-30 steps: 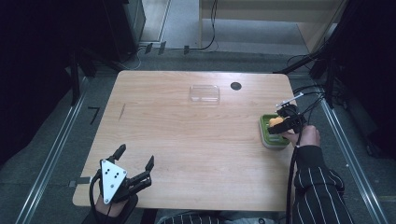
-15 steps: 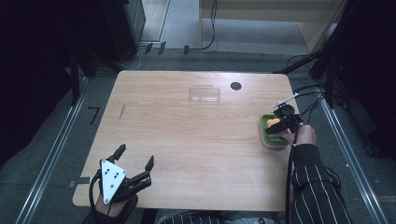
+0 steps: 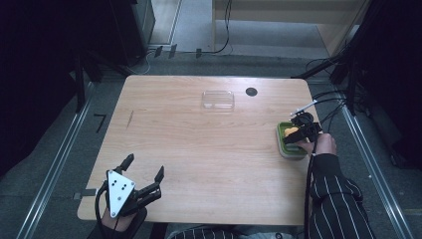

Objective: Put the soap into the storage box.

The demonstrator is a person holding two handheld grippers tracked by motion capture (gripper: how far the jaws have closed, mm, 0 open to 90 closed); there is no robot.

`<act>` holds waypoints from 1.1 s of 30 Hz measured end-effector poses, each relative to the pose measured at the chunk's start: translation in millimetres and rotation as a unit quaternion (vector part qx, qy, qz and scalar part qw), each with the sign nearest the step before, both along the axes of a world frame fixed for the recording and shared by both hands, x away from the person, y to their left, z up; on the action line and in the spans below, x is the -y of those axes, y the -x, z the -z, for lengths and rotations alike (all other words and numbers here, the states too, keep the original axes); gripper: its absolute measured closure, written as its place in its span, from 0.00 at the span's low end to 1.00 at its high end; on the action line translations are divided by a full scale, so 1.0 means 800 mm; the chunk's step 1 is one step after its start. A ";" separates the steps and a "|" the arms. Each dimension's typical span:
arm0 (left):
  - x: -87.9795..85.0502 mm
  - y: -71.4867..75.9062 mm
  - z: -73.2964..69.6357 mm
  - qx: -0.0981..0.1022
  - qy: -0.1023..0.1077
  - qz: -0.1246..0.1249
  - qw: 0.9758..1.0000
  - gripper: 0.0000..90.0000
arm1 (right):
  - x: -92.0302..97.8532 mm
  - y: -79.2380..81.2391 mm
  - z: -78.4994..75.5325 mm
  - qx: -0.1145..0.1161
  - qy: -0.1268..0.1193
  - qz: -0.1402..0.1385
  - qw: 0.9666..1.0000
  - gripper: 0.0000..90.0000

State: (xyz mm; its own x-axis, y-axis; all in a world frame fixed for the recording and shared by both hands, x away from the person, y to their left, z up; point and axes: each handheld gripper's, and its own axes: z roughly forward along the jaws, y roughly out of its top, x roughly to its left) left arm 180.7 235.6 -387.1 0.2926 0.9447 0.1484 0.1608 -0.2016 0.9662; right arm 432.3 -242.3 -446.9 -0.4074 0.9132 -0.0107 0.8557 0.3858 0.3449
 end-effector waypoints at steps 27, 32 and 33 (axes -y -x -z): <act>0.000 0.000 0.000 0.000 0.000 0.000 1.000 0.15 | 0.001 0.000 0.003 -0.008 -0.003 0.000 1.000 0.30; 0.000 0.000 0.000 0.001 0.000 0.000 1.000 0.15 | 0.001 0.000 0.003 -0.010 -0.005 -0.001 1.000 0.30; 0.000 0.000 0.000 0.001 0.000 0.000 1.000 0.15 | 0.001 0.000 0.003 -0.011 -0.005 -0.001 1.000 0.30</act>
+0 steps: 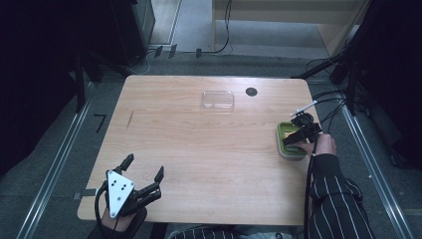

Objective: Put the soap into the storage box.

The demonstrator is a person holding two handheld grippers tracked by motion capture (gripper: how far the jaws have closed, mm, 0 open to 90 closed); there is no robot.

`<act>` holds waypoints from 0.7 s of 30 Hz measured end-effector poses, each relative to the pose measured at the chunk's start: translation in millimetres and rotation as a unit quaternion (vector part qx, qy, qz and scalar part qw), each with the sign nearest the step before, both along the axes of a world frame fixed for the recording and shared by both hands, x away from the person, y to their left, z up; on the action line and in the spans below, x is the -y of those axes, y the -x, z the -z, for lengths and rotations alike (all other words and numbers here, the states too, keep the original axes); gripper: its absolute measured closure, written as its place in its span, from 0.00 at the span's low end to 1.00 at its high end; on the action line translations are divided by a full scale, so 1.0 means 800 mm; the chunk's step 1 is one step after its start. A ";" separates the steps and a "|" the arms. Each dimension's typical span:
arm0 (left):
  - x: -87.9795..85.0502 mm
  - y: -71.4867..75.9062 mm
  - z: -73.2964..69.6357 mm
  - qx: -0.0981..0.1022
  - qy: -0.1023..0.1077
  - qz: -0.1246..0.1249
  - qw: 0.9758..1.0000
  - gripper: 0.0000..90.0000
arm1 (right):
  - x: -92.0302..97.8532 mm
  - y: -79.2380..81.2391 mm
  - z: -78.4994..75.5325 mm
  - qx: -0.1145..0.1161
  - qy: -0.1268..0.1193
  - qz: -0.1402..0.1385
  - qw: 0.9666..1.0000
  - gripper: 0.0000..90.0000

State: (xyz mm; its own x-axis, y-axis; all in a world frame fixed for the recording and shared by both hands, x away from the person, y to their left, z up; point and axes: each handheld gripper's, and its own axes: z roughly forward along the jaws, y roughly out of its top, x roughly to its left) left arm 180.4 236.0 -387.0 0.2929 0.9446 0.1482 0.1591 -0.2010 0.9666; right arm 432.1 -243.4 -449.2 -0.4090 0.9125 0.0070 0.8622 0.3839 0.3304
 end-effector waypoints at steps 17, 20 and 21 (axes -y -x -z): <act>0.000 0.000 0.000 0.000 0.000 0.000 1.000 0.15 | -0.002 0.004 -0.006 0.003 0.009 -0.005 1.000 0.23; 0.000 0.000 0.000 0.000 -0.001 0.000 1.000 0.15 | -0.002 0.007 -0.011 0.009 0.007 -0.006 1.000 0.21; 0.000 0.000 0.000 0.000 0.000 0.000 1.000 0.15 | -0.003 0.008 -0.013 0.007 0.007 -0.008 1.000 0.20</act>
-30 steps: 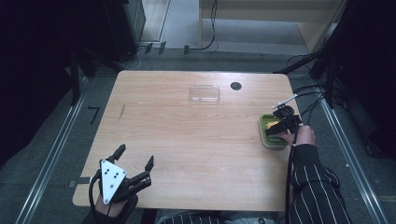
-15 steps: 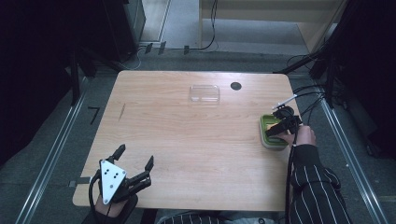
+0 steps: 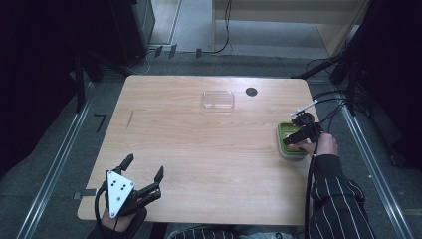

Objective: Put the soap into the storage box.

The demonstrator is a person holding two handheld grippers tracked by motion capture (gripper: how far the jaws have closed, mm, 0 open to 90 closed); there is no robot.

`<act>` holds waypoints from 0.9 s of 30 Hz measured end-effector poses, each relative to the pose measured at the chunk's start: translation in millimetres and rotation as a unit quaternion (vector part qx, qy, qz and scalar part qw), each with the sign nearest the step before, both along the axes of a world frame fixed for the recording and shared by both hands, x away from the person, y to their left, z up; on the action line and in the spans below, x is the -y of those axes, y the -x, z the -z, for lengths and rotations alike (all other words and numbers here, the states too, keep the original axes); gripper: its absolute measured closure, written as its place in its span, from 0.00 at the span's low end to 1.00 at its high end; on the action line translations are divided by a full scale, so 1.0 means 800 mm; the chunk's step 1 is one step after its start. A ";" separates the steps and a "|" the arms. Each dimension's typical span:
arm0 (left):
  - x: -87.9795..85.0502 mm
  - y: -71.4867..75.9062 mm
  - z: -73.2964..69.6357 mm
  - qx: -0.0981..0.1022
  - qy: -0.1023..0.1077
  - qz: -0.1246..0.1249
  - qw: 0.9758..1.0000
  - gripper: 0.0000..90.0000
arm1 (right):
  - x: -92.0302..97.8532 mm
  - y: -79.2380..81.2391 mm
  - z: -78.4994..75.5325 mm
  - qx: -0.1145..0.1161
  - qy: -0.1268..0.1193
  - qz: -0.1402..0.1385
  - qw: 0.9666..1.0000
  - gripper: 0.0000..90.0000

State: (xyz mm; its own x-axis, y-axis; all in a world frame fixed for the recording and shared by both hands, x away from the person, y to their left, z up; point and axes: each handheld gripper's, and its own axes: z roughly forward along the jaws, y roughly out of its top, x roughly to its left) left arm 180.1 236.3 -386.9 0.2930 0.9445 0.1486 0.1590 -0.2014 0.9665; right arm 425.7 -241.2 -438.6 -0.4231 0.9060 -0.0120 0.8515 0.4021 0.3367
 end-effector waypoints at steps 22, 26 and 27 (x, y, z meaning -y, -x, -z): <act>0.000 0.000 0.000 -0.001 0.000 -0.001 1.000 0.15 | -0.015 0.053 -0.026 -0.019 -0.007 -0.039 0.999 0.03; 0.000 -0.001 0.000 -0.001 0.002 -0.001 1.000 0.15 | -0.020 0.064 -0.022 -0.026 -0.001 -0.050 0.998 0.02; 0.000 -0.001 0.000 -0.001 0.001 0.000 1.000 0.15 | -0.021 0.067 -0.021 -0.025 -0.001 -0.051 0.998 0.02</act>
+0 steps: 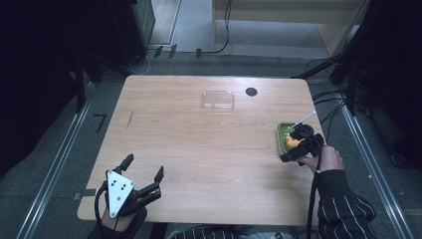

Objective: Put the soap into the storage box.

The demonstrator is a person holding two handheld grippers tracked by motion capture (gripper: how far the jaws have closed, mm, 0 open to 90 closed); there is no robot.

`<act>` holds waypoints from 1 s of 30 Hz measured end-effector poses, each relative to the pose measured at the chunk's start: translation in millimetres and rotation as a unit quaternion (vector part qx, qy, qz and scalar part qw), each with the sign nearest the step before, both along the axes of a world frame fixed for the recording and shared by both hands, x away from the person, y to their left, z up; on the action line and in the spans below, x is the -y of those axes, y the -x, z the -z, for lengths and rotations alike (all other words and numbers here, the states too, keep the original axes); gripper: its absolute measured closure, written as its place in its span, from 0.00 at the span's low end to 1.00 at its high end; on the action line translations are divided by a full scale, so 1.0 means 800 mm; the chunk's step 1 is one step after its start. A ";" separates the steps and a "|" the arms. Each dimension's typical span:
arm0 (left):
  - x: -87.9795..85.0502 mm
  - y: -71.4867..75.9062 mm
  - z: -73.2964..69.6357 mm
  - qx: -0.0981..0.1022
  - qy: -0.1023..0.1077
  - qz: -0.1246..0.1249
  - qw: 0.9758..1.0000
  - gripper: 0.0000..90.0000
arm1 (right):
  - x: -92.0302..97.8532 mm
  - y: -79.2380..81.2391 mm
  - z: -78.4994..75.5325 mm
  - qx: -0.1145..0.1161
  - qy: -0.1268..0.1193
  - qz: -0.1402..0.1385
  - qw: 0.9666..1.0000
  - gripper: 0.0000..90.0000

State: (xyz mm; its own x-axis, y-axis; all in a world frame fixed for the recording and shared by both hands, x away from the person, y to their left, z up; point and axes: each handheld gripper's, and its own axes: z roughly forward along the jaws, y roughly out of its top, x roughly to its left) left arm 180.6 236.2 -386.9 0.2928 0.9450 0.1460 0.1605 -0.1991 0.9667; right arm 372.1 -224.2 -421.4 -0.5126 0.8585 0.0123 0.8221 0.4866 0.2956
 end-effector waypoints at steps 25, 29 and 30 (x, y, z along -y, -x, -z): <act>0.000 0.000 0.000 0.000 0.001 0.000 1.000 0.15 | -0.008 0.075 0.034 -0.028 0.023 -0.041 0.998 0.01; 0.000 0.000 0.000 -0.001 0.001 0.000 1.000 0.15 | -0.008 0.092 0.040 -0.023 0.027 -0.045 0.998 0.01; 0.000 0.000 0.000 -0.001 0.000 -0.001 1.000 0.15 | -0.007 0.096 0.042 -0.024 0.027 -0.044 0.998 0.01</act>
State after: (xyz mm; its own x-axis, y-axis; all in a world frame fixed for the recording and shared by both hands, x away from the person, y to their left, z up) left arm 180.6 236.0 -386.9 0.2917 0.9454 0.1452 0.1620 -0.1985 0.9666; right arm 295.4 -218.3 -455.1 -0.5860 0.8103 -0.0059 0.7880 0.5715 0.2291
